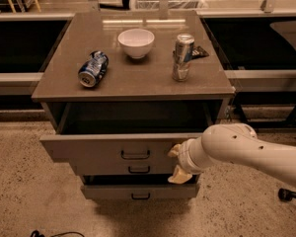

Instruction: Close top drawer

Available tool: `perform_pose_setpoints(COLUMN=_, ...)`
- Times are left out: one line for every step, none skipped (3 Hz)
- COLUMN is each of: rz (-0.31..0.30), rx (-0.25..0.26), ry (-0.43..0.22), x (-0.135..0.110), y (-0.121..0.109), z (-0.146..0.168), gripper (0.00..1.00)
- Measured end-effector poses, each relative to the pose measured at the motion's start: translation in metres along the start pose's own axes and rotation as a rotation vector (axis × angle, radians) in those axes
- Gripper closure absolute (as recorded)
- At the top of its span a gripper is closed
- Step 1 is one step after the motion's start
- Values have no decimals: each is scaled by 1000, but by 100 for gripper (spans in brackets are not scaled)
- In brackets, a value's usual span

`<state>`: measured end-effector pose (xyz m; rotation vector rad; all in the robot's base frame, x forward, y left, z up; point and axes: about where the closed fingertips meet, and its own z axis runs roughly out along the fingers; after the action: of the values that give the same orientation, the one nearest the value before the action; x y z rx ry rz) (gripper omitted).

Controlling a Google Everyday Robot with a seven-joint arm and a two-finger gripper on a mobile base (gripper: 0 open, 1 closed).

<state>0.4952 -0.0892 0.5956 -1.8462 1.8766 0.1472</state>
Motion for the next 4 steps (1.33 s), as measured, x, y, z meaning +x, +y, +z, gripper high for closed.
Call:
perform_pose_setpoints(rz=0, rx=0, ry=0, x=0, y=0, z=0, gripper=2)
perform_pose_setpoints(rz=0, rx=0, ry=0, x=0, y=0, z=0, gripper=0)
perform_pose_setpoints(rz=-9, rx=-7, ry=-30, x=-3, y=1, z=-2, gripper=0)
perform_pose_setpoints(rz=-50, rx=-49, ry=5, x=-11, y=-2, z=-12, gripper=18)
